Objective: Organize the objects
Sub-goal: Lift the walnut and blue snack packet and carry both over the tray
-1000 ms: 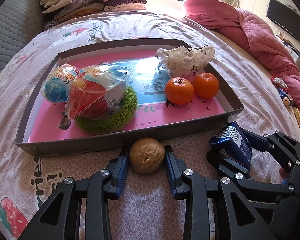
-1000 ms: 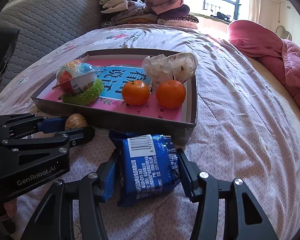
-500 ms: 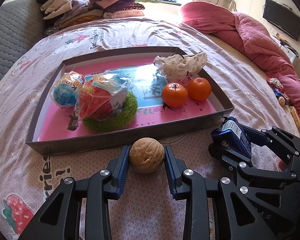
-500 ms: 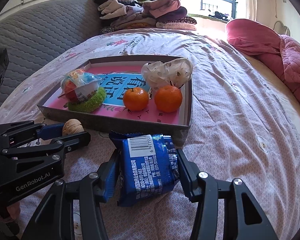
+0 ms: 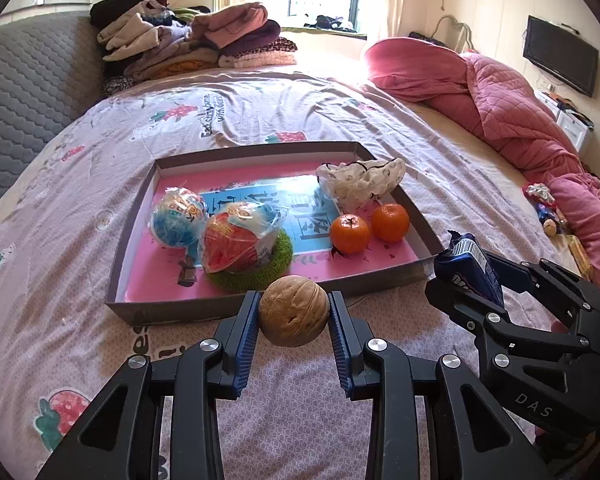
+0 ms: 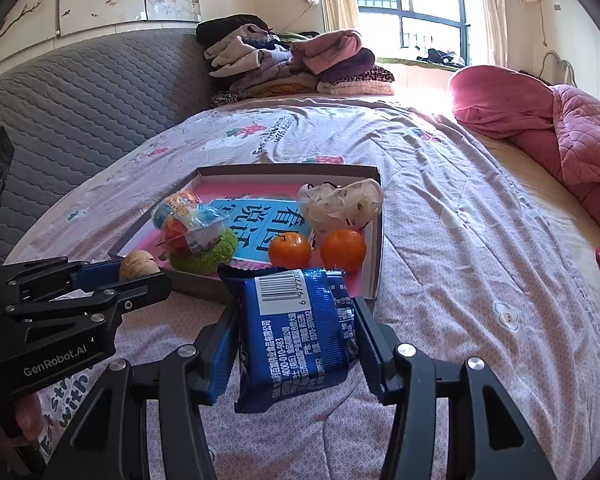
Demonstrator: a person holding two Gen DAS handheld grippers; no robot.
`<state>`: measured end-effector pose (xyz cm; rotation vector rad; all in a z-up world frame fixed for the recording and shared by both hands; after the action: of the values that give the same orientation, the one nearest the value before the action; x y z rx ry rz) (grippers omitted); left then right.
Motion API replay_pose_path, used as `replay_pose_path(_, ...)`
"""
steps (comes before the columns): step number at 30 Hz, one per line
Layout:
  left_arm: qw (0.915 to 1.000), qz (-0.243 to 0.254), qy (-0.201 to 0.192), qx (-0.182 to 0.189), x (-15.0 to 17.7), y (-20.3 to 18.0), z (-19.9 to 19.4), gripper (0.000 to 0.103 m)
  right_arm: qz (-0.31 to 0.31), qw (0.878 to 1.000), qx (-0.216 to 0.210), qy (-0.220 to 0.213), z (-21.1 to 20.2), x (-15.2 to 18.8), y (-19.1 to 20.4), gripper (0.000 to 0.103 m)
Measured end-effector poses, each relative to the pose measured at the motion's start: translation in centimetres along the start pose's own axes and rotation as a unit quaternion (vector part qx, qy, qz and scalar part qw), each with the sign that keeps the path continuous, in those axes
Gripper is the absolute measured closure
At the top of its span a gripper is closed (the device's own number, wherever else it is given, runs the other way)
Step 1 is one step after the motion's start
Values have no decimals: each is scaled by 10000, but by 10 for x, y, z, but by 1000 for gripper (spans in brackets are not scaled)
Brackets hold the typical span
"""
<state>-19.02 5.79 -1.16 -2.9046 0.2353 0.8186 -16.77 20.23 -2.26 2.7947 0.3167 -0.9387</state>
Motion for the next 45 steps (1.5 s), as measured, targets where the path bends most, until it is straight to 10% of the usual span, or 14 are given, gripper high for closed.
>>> replay_pose_path(45,9951,-449,-687,-543,-84,89,-24,68,-794,9902,298,-1114,-34,-101,13,50)
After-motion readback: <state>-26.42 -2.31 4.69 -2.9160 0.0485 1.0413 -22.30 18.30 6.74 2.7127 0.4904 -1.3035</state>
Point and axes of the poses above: each gripper's, at about its wrist camera, not at the fingertips, and z roughly the way its jaws point, y to its left, x to its underside, the point moved 2 cm from there along z, roughly the way its jaws point, and after that the axes turned 11 degrees about y, right-handed, at the moved point
